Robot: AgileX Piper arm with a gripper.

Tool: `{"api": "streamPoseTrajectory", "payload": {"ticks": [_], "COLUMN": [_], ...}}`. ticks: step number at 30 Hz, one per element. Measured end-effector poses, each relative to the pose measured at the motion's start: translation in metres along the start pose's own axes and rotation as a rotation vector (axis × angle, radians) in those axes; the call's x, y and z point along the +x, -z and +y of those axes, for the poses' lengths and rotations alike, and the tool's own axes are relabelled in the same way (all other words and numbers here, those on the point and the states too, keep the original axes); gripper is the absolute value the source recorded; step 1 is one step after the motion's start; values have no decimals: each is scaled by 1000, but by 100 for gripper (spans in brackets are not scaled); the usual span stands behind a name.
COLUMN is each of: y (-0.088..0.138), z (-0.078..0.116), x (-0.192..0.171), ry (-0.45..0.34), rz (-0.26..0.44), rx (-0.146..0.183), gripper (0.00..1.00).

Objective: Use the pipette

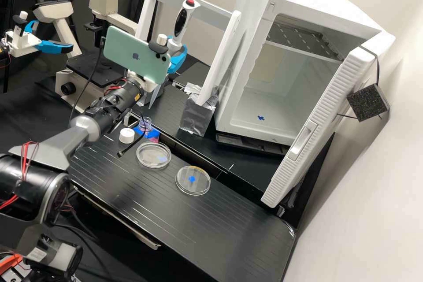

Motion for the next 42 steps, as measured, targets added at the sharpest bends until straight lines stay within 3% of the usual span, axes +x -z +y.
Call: {"api": "streamPoseTrajectory", "payload": {"ticks": [10, 27, 42], "y": [-17, -16, -31], "z": [-21, -19, -36], "x": [-5, -4, -5], "ry": [40, -24, -9], "rz": [-36, -5, -30], "rx": [-28, -42, -65], "gripper": [0, 0, 0]}}
